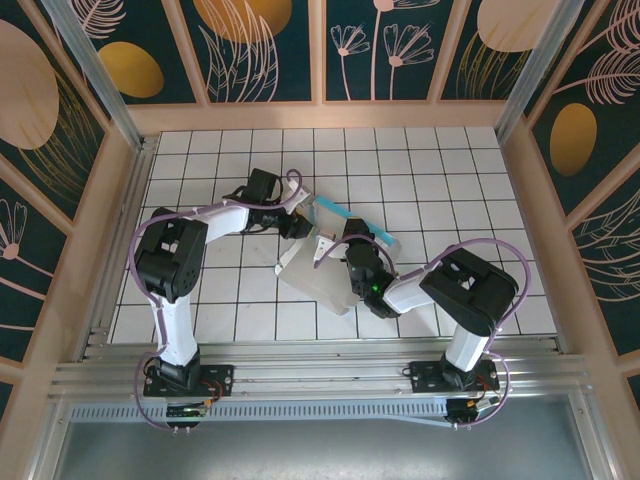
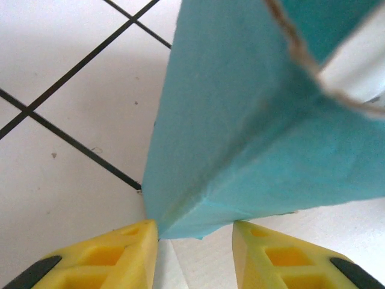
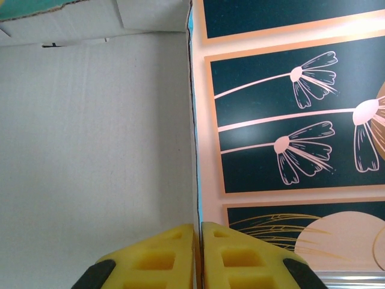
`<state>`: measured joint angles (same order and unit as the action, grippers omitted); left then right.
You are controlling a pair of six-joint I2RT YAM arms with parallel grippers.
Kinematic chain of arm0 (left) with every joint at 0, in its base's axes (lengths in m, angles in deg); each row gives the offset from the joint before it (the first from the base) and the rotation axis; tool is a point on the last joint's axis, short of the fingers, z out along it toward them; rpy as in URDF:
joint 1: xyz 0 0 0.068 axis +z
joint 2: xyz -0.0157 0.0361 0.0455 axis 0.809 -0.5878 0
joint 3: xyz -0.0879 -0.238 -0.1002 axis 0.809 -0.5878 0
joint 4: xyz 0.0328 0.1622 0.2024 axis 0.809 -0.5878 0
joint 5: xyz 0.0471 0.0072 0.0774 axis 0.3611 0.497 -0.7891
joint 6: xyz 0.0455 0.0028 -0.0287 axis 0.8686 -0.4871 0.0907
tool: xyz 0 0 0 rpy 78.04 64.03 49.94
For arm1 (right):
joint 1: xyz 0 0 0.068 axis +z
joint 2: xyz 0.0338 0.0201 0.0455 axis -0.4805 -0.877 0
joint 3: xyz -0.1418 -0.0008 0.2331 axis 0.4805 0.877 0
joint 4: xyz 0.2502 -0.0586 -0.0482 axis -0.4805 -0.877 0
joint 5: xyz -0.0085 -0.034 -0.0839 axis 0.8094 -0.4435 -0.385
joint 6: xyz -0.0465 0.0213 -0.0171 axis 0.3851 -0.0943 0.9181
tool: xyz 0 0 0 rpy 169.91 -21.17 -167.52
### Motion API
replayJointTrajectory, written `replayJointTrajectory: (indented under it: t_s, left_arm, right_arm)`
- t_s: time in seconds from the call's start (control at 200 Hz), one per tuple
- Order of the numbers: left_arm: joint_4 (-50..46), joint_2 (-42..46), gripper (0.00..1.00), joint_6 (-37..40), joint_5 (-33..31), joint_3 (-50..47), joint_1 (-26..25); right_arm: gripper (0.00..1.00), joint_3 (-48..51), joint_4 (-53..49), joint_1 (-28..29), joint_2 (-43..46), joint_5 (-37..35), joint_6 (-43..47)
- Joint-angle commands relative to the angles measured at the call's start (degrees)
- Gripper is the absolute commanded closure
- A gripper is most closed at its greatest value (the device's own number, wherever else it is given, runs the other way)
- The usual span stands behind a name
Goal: Fold the paper box
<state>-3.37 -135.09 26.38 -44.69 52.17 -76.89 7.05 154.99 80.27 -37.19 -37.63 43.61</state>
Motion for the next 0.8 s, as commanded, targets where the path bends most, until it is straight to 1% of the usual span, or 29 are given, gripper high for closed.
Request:
replayJointTrajectory:
  t_s: [0.0, 0.305, 0.44, 0.561, 0.671, 0.796]
  left_arm:
    - [4.7, 3.0, 0.62, -0.1, -1.2, -0.9, -0.2]
    - [-0.2, 0.9, 0.64, 3.9, -0.6, 3.6, -1.3]
    - [-0.3, 1.1, 0.57, 4.8, -4.1, 3.7, -1.6]
    - [0.1, 1.7, 0.56, 5.7, -7.4, 4.0, -1.6]
    - [-0.4, 1.0, 0.57, 6.0, -7.4, 5.6, -1.6]
    - [-1.0, -0.5, 0.62, 5.3, -5.9, 7.5, -1.8]
  right_arm:
    - [0.87, 0.9, 2.2, 0.7, 0.3, -0.3, -1.7]
    - [0.87, 0.3, 1.5, 0.9, -0.2, -0.1, -1.9]
    - [0.87, 0.3, 1.3, 0.9, -0.1, 0.0, -1.9]
    - [0.87, 0.4, 1.1, 0.9, 0.1, -0.1, -2.0]
    - [0.87, 0.3, 1.0, 0.9, 0.0, -0.1, -2.1]
    - [0.87, 0.1, 1.2, 1.0, -0.2, -0.1, -2.2]
